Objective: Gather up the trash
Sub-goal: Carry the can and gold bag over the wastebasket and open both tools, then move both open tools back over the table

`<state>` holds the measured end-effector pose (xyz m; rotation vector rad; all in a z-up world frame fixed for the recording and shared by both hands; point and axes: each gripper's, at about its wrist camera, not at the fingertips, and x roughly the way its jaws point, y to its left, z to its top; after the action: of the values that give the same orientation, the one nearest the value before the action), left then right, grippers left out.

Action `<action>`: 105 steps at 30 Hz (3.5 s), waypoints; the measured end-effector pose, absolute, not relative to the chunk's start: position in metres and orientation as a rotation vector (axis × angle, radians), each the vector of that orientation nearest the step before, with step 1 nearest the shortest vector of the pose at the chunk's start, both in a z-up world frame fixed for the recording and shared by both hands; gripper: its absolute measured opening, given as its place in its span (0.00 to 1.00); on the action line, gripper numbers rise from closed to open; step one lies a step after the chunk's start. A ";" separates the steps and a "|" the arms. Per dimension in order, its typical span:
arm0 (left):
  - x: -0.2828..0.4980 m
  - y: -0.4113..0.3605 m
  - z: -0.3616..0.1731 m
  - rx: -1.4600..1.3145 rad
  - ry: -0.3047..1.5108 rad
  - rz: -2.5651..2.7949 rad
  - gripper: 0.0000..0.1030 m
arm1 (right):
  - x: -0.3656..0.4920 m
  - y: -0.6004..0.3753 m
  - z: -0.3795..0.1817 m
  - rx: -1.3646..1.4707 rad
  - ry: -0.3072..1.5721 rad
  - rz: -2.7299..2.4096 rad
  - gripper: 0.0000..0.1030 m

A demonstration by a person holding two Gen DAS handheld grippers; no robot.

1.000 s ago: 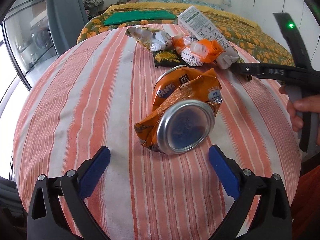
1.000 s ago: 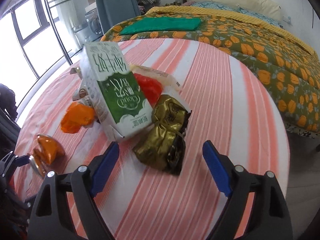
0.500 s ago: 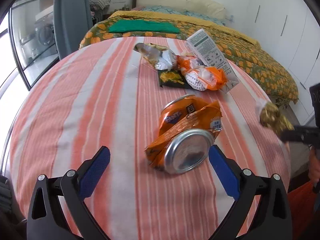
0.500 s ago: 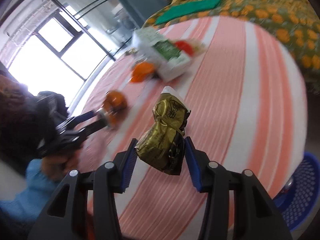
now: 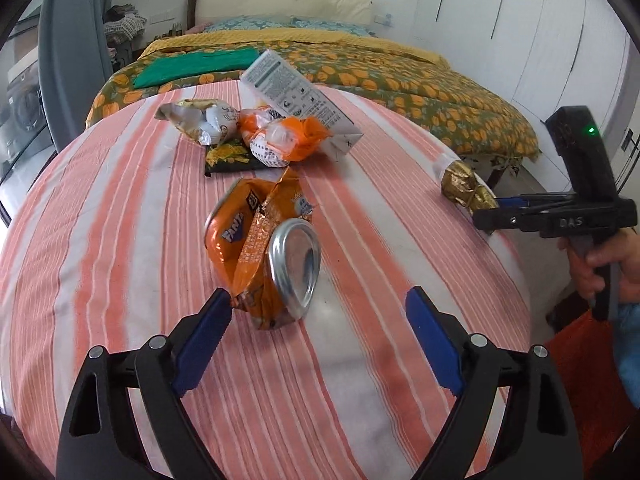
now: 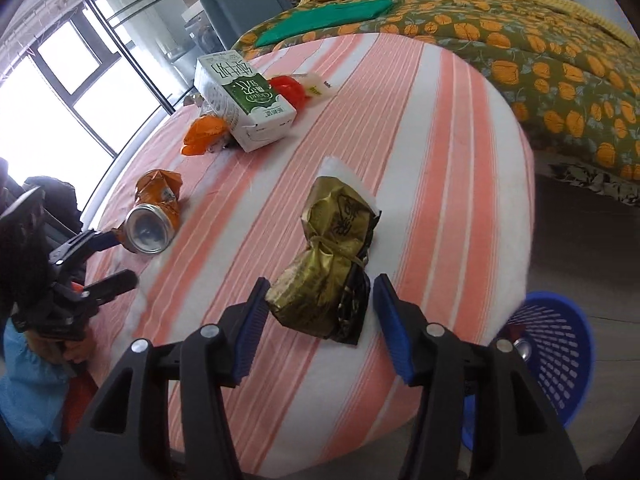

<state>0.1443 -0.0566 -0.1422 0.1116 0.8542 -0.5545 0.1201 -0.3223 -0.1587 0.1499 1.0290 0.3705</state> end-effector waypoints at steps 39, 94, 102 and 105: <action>0.163 -0.113 -0.118 0.042 0.835 -0.550 0.58 | 0.096 -0.378 -0.114 0.123 0.923 0.248 0.38; 0.076 -0.327 -0.150 0.152 0.870 -0.840 0.95 | 0.044 -0.555 -0.140 0.117 0.838 -0.219 0.77; 0.101 -0.217 -0.155 0.126 0.881 -0.623 0.95 | 0.054 -0.487 -0.124 0.018 0.735 -0.127 0.77; 0.110 -0.175 -0.156 0.108 0.861 -0.518 0.95 | 0.059 -0.455 -0.125 -0.021 0.724 -0.068 0.77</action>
<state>0.1098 -0.1754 -0.1558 0.1081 0.8611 -0.5182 0.0591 -0.4545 -0.1248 -0.0206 0.7241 -0.0681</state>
